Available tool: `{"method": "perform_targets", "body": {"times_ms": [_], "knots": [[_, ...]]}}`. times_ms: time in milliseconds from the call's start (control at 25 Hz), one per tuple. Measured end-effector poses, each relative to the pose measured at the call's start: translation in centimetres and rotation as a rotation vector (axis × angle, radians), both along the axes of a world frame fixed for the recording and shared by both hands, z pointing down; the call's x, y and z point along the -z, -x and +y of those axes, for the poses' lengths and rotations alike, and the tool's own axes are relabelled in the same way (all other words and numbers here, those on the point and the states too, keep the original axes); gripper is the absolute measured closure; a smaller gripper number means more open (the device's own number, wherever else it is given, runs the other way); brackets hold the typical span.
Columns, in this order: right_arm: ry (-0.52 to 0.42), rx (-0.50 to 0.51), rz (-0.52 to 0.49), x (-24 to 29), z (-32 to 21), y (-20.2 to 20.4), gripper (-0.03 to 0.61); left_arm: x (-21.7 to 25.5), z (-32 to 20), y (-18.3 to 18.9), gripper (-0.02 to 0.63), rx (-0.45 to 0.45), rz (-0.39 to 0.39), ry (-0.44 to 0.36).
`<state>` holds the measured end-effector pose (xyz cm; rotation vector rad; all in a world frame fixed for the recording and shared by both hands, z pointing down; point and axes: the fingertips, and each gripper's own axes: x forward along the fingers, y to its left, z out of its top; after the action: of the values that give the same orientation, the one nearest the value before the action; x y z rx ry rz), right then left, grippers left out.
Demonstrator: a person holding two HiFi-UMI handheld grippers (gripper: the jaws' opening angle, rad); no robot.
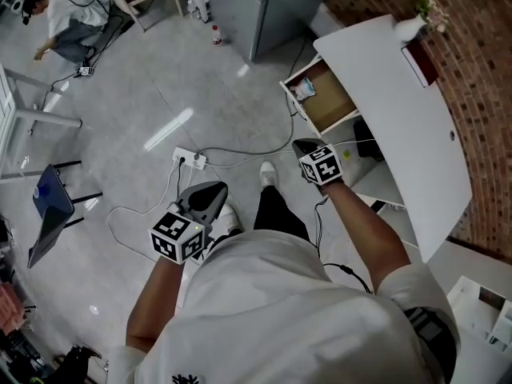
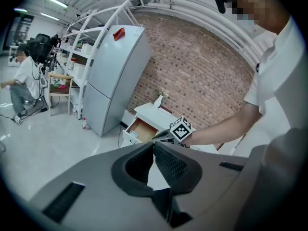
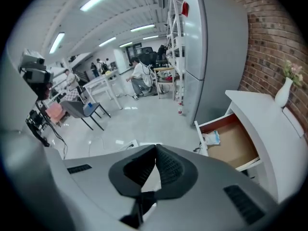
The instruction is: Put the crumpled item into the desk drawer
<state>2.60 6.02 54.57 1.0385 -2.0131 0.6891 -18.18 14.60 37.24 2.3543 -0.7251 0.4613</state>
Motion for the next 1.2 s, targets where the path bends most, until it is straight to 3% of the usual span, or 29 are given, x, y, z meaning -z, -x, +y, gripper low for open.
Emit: {"method": "perform_targets", "body": {"times_ms": [360, 600, 880, 1200], "knots": [[-0.013, 0.066, -0.151, 7.7, 13.5, 9.9, 0.549, 2.4, 6.2, 3.8, 0.583, -0.034, 0.021, -0.061], [-0.056, 0.086, -0.216, 12.2, 19.1, 14.2, 0.549, 3.3, 9.9, 5.8, 0.583, -0.052, 0.012, -0.058], [-0.084, 0.134, -0.247, 14.7, 23.4, 17.5, 0.549, 3.6, 12.8, 7.2, 0.583, -0.075, 0.008, -0.054], [-0.136, 0.175, -0.262, 16.5, 24.6, 19.9, 0.549, 3.8, 14.1, 8.2, 0.583, -0.066, 0.006, -0.072]]}}
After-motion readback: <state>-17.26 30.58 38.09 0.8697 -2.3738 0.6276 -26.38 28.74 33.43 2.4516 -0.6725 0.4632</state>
